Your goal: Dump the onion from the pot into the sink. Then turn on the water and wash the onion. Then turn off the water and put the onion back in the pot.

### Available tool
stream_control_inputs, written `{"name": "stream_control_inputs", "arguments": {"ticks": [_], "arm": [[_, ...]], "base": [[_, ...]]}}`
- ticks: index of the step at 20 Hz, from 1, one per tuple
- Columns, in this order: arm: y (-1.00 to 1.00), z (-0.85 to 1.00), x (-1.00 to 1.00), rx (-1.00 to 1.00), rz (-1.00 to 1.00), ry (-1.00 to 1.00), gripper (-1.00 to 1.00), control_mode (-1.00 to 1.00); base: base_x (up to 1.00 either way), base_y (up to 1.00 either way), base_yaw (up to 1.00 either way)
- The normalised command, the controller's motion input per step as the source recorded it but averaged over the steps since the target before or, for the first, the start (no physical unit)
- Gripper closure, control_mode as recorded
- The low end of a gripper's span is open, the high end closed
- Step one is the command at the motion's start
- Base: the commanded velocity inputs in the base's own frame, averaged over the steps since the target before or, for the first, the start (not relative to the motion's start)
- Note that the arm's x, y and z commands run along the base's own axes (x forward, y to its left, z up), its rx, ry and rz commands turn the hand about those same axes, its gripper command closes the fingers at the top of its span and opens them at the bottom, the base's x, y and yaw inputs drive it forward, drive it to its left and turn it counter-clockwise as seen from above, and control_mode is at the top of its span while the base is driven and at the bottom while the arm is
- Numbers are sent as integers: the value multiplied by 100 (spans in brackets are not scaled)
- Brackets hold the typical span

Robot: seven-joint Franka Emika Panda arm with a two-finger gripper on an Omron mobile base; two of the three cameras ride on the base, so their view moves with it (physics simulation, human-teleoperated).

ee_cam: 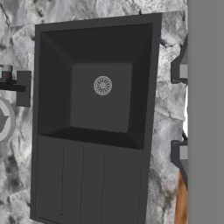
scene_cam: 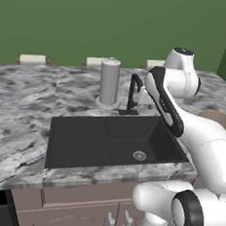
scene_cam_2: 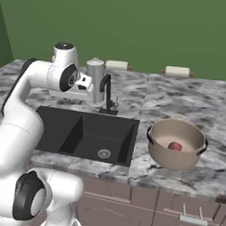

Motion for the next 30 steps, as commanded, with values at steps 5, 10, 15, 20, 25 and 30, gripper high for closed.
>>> {"name": "stream_control_inputs", "arguments": {"ticks": [5,10,15,20,25,30], "arm": [[-15,0,-13,0,0,-6,-100,-100],[-83,0,-17,10,-3,-8,-100,-100],[-97,0,-7,13,0,-1,-100,-100],[-86,0,0,12,0,0,-100,-100],[-69,-9,8,7,1,6,-100,-100],[-46,-30,22,0,6,11,-100,-100]], "base": [[0,0,0],[0,0,0],[0,0,0],[0,0,0],[0,0,0],[0,0,0]]}}
